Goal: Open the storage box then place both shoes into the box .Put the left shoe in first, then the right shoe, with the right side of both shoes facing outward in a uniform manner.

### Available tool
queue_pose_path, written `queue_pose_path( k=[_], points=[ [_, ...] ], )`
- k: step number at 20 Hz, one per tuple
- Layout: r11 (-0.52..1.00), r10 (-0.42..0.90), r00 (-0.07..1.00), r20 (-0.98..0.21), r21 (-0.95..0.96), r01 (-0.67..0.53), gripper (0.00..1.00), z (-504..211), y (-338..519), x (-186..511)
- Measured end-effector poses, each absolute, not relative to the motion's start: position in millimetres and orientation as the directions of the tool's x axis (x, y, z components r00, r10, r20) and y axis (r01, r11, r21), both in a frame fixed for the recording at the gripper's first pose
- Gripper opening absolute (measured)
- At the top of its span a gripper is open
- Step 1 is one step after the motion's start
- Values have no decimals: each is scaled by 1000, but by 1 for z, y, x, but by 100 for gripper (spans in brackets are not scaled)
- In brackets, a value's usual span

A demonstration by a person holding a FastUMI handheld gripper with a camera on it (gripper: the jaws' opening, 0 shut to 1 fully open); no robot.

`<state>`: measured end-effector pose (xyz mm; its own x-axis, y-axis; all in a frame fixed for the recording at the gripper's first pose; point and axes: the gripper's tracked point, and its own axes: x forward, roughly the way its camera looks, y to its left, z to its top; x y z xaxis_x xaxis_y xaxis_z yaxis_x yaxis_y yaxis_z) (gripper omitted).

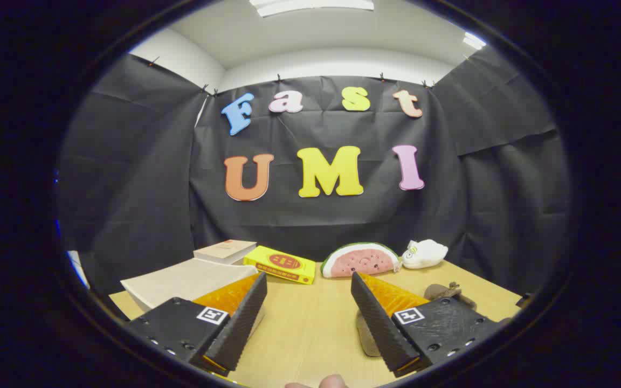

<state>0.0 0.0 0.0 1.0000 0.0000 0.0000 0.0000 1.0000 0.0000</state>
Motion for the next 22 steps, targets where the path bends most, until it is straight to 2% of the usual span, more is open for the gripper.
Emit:
queue_pose_path(
  k=[11,14,22],
  points=[
    [1000,-6,1000,15,-1,6,95,4,5,2],
    [1000,11,999,41,-19,-10,95,4,12,4],
    [997,70,997,7,26,-70,94,-8,26,15]
  ],
)
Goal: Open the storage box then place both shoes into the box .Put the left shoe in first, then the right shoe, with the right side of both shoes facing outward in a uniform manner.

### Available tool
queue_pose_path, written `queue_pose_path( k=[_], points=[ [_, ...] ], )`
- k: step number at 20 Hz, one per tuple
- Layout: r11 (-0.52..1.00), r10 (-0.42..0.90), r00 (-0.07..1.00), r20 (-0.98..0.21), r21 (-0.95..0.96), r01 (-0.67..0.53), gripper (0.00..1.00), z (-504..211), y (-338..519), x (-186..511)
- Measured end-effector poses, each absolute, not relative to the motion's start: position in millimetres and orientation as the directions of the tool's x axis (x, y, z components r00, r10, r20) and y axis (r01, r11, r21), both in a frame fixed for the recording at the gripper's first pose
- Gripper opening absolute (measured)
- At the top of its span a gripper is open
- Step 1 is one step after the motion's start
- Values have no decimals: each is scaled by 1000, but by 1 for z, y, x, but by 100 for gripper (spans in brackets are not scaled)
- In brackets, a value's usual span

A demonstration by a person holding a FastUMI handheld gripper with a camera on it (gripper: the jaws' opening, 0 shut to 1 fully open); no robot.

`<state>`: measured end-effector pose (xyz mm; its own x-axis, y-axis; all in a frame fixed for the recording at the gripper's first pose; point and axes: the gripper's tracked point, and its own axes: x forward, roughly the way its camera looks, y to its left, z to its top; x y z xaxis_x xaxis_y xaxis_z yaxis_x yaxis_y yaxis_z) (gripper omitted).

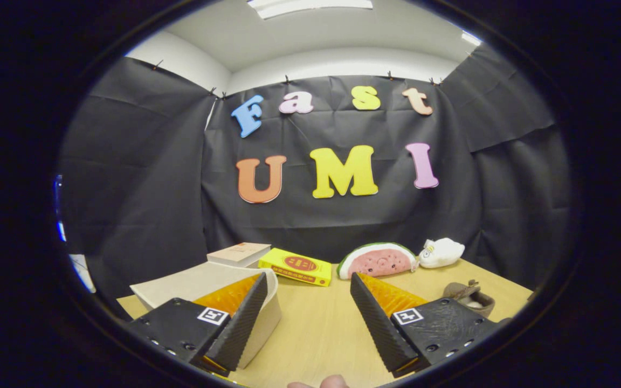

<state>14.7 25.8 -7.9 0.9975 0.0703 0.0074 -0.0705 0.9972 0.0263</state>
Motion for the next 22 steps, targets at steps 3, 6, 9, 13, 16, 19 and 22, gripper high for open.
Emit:
queue_pose_path(
  k=[3,6,9,13,16,19,22],
  points=[
    [994,100,995,-2,41,-100,95,-12,34,18],
    [981,169,985,-18,104,-166,95,-19,45,20],
    [951,258,965,-46,188,-246,95,-30,57,27],
    [881,377,922,-83,340,-329,95,-37,71,37],
    [816,444,889,-114,462,-348,95,-50,81,49],
    [765,494,856,-154,546,-343,95,-71,94,60],
    [713,551,812,-191,613,-340,95,-90,109,67]
  ],
)
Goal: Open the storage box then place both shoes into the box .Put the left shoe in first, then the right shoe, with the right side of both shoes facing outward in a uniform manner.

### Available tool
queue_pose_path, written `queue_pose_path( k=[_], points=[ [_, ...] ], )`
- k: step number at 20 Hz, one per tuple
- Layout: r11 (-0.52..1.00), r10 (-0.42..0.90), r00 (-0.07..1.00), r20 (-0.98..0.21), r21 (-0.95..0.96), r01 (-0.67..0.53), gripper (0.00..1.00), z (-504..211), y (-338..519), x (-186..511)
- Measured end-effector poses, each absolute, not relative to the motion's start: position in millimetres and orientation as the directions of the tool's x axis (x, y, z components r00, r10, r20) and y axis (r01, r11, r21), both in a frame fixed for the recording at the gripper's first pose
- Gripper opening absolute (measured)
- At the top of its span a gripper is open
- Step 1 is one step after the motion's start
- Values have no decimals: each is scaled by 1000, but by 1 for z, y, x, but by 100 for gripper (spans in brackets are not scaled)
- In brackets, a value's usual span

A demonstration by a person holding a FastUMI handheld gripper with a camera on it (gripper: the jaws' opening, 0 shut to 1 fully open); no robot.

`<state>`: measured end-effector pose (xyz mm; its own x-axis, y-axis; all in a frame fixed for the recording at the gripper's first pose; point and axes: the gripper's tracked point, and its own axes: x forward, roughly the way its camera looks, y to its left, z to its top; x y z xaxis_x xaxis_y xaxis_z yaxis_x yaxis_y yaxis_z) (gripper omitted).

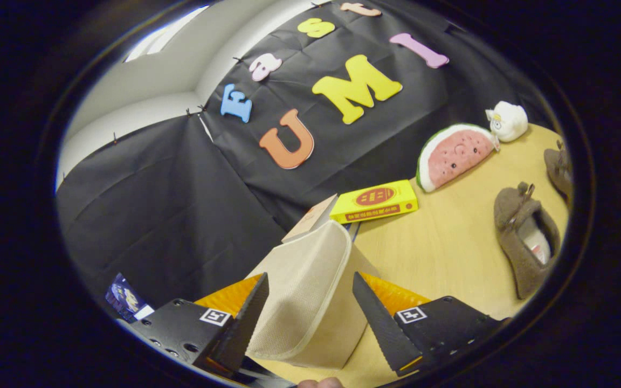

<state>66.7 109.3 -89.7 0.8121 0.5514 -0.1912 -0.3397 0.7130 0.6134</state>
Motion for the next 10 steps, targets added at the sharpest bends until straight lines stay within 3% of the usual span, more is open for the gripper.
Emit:
queue_pose_path(
  k=[10],
  points=[
    [504,687,693,-220,831,-236,95,-116,138,71]
  ],
)
